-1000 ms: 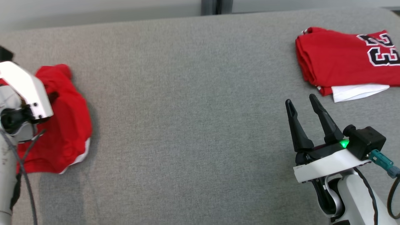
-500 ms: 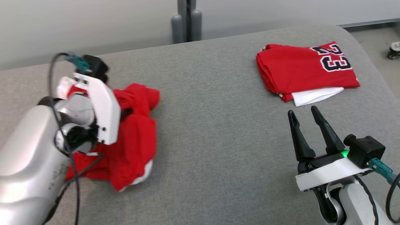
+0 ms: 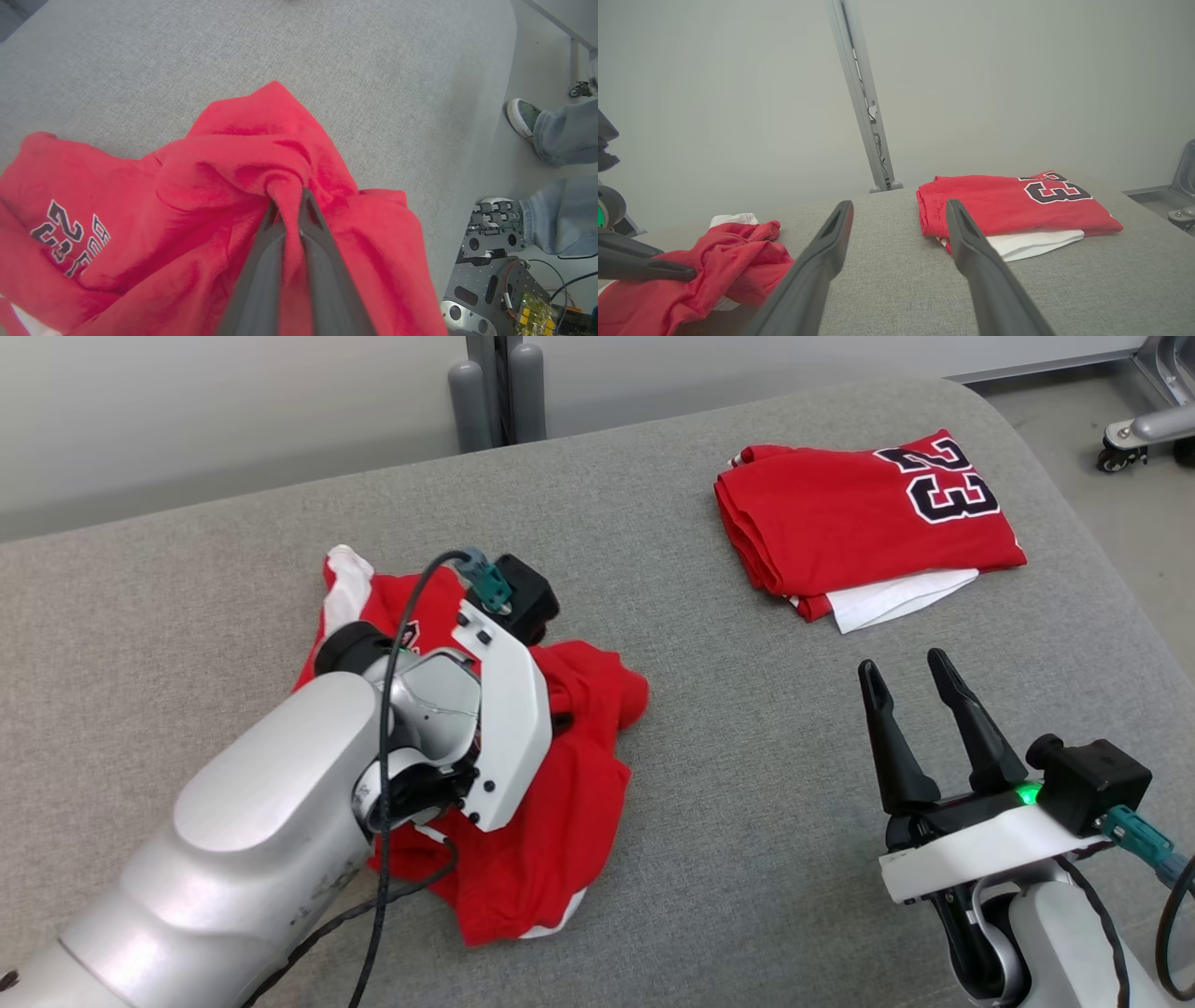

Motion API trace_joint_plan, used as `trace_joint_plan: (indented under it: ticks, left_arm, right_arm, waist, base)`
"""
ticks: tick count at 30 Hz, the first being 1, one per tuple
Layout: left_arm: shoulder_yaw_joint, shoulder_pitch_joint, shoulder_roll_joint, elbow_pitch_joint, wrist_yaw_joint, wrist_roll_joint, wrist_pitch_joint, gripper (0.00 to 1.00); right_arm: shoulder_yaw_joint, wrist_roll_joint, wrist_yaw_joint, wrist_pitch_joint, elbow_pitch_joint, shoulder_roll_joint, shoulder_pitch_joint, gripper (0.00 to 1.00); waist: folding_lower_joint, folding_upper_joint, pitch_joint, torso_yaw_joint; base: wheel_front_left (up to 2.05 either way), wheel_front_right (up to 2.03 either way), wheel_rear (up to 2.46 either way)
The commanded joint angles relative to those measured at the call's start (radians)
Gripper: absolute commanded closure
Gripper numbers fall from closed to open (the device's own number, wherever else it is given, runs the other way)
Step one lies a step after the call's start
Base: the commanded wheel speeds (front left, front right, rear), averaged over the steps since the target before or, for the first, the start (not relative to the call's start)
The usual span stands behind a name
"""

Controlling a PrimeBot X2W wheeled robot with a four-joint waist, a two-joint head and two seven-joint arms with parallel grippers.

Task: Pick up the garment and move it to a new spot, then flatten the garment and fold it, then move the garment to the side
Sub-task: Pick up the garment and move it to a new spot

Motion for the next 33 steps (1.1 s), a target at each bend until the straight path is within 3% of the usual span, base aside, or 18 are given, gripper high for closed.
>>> trace_joint_plan:
  ticks: [1,5,6,7,13,23,33]
  left_arm:
    - [-0.018,-0.023,-0.001,0.013,-0.001,-0.018,-0.017,1.00]
    - [-0.063,-0.037,-0.020,0.047,-0.001,-0.069,-0.057,1.00]
    - [-0.068,-0.043,-0.021,0.056,-0.001,-0.081,-0.066,0.57]
    - [-0.075,-0.047,-0.021,0.063,-0.001,-0.092,-0.072,0.00]
    - [-0.102,-0.071,0.007,0.063,-0.001,-0.157,-0.122,0.00]
    - [-0.051,-0.053,0.125,0.008,0.001,-0.175,-0.302,0.00]
    - [0.050,0.101,0.236,-0.107,0.144,-0.115,-0.570,0.00]
  right_arm:
    - [-0.005,0.001,0.001,-0.001,-0.001,-0.003,-0.008,0.00]
    - [-0.009,-0.002,0.001,-0.001,0.004,-0.008,-0.004,0.00]
    - [-0.010,-0.004,0.001,-0.001,0.005,-0.009,-0.002,0.00]
    - [-0.011,-0.006,0.001,-0.001,0.006,-0.011,0.001,0.00]
    - [-0.027,-0.013,0.001,-0.001,0.007,-0.026,0.022,0.00]
    - [-0.045,-0.020,0.001,-0.001,0.004,-0.054,0.043,0.00]
    - [-0.066,-0.025,0.001,-0.001,-0.006,-0.057,0.074,0.00]
  waist:
    - [0.0000,0.0000,-0.002,0.000]
    - [0.0000,0.0000,-0.011,0.009]
    - [0.0000,0.0000,-0.014,0.013]
    - [0.0000,0.0000,-0.018,0.019]
    - [0.0000,0.0000,-0.042,0.067]
    - [0.0000,0.0000,-0.074,0.128]
    - [0.0000,0.0000,-0.097,0.169]
  base:
    - [0.00,0.00,0.00]
    - [0.00,0.00,0.00]
    - [0.00,0.00,0.00]
    - [0.00,0.00,0.00]
    - [0.00,0.00,0.00]
    - [0.00,0.00,0.00]
    - [0.00,0.00,0.00]
